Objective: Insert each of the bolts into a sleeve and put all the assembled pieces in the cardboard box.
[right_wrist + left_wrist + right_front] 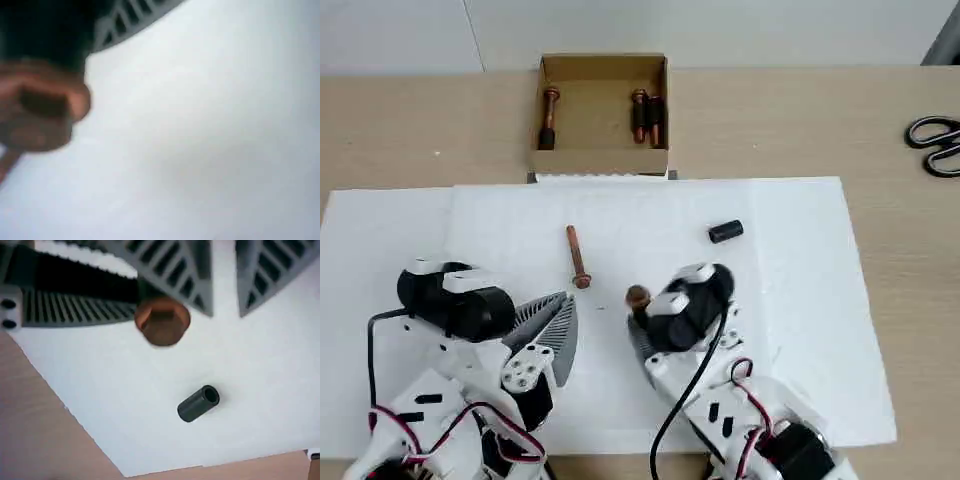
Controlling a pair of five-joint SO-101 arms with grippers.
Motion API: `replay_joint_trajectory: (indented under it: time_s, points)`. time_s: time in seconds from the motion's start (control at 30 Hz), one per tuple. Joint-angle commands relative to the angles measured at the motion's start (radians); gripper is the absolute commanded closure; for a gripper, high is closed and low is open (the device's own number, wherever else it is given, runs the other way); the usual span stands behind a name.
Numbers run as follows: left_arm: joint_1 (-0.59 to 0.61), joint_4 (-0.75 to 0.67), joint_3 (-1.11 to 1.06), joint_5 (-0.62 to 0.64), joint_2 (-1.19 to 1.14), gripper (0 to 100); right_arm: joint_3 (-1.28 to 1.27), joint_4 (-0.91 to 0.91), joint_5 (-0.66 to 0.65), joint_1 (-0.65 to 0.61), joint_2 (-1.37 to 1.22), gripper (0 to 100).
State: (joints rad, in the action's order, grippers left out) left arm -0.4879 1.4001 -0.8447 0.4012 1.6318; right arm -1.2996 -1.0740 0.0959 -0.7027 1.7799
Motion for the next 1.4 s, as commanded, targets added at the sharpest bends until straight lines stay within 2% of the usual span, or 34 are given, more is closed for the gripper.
replay_joint_trajectory:
  time_s: [0.0, 0.23, 0.4, 0.67, 0.93, 1.37]
  points:
    - [0.071, 0.038, 0.030, -0.015, 0.002, 99, 0.014, 0.027, 0.008, 0.076, 0.001, 99.5]
    - [0.333, 0.011, -0.047, -0.269, 0.002, 99, 0.043, 0.062, 0.009, 0.186, -0.027, 99.5]
    - [0.440, -0.026, -0.153, -0.290, 0.002, 99, 0.222, 0.142, 0.009, 0.222, -0.286, 99.5]
    - [0.442, -0.132, -0.390, -0.290, 0.002, 99, 0.546, 0.341, -0.006, 0.245, -0.845, 99.5]
    - [0.448, -0.184, -0.503, -0.292, 0.002, 99, 0.806, 0.602, -0.094, 0.255, -1.334, 99.5]
    - [0.446, -0.299, -0.644, -0.292, 0.002, 99, 1.511, 0.725, -0.103, 0.302, -2.060, 99.5]
